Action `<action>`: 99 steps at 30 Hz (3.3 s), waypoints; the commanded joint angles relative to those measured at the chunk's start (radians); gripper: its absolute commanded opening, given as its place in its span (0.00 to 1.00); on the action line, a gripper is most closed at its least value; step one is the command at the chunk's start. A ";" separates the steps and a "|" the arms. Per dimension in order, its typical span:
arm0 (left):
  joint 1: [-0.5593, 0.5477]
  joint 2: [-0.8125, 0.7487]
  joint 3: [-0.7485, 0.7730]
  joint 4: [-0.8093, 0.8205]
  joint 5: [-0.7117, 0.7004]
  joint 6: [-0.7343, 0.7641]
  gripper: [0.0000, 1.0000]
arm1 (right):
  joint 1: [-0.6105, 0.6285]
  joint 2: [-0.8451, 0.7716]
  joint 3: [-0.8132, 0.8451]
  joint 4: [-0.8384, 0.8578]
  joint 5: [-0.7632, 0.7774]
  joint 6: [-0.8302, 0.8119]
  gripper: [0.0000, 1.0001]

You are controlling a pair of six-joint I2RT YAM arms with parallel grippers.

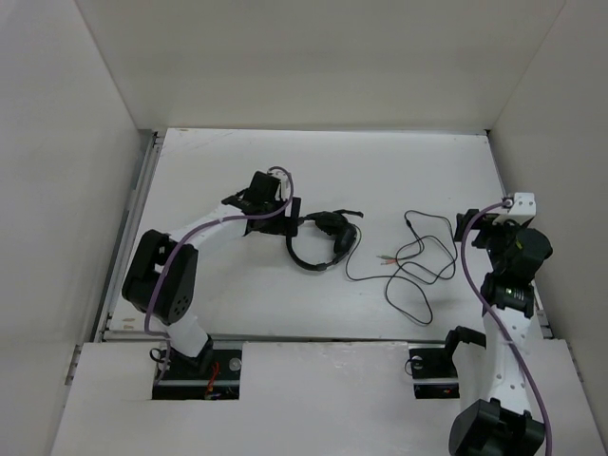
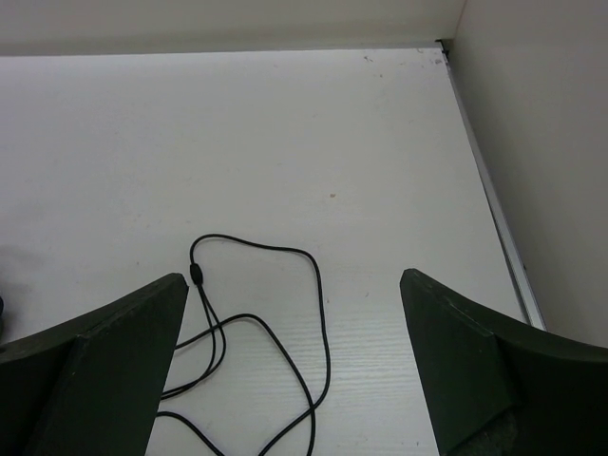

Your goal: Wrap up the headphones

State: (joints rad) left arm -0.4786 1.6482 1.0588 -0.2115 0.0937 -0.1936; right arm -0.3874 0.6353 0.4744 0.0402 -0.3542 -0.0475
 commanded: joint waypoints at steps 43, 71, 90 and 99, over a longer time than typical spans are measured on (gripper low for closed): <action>-0.052 -0.031 0.401 -0.169 -0.149 0.175 0.00 | 0.135 0.220 0.332 -0.111 -0.462 0.109 1.00; 0.054 -0.070 1.088 -0.335 0.024 0.134 0.00 | 0.761 0.793 0.827 -0.025 -0.308 0.192 1.00; 0.240 -0.091 1.284 -0.313 0.149 -0.078 0.00 | 0.859 0.853 0.560 0.337 -0.473 0.389 0.90; 0.258 -0.114 1.259 -0.309 0.167 -0.093 0.00 | 0.879 0.905 0.580 0.398 -0.457 0.408 0.87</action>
State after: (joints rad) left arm -0.2272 1.6009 2.2997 -0.6037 0.2287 -0.2314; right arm 0.4793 1.5265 1.0306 0.3462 -0.8013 0.3584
